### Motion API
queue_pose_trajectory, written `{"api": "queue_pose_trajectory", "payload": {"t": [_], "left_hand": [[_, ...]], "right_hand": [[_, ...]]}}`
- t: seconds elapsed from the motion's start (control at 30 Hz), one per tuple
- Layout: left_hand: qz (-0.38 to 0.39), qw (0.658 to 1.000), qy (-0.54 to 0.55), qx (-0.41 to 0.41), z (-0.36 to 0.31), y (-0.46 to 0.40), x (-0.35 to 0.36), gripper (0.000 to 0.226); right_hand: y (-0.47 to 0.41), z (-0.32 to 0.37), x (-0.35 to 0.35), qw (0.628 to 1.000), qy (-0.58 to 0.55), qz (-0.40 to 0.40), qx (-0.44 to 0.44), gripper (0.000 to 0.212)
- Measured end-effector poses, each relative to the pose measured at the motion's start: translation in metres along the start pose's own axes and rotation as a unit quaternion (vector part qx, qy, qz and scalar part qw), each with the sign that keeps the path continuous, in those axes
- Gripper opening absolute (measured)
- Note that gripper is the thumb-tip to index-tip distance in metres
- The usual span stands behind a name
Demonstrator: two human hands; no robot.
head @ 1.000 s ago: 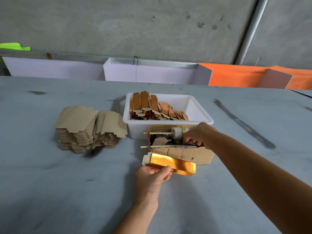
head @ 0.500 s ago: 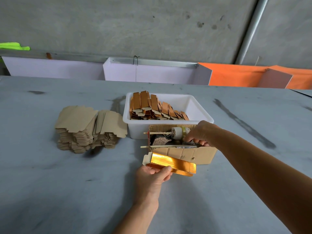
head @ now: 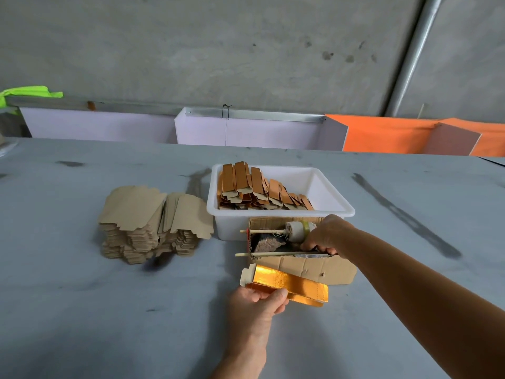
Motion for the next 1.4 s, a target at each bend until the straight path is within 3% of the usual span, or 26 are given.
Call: {"api": "queue_pose_trajectory", "payload": {"t": [0.13,0.33,0.57,0.83,1.03,1.4], "left_hand": [[0.017,1.000,-0.018,0.005,-0.002,0.001,0.000,0.029],[0.025,0.999,-0.025,0.001,-0.001,0.000,0.000,0.013],[0.027,0.999,-0.026,-0.011,0.004,-0.006,-0.001,0.018],[0.015,1.000,-0.020,0.000,0.003,-0.004,-0.002,0.020],[0.007,1.000,-0.006,0.003,0.001,-0.003,0.001,0.023],[0.010,1.000,-0.004,-0.001,0.005,-0.005,0.002,0.019]], "right_hand": [[-0.007,-0.002,0.001,0.999,-0.009,-0.033,0.003,0.043],[-0.012,-0.005,0.001,0.996,-0.005,-0.087,0.018,0.046],[-0.012,-0.007,0.001,0.994,-0.016,-0.103,0.029,0.042],[-0.005,-0.003,-0.001,0.998,-0.015,-0.052,0.021,0.038],[0.005,0.004,-0.002,1.000,0.008,0.019,0.017,0.019],[0.008,-0.002,-0.008,0.992,-0.113,0.025,0.041,0.025]]}}
Point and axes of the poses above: each hand's wrist, its own y-axis away from the middle knuckle, its own x-axis out of the palm, z = x × y, the point moved 5 cm from there along -y, towards the middle knuckle, and after that the axes turned 8 degrees about y, right-handed, at the moved point
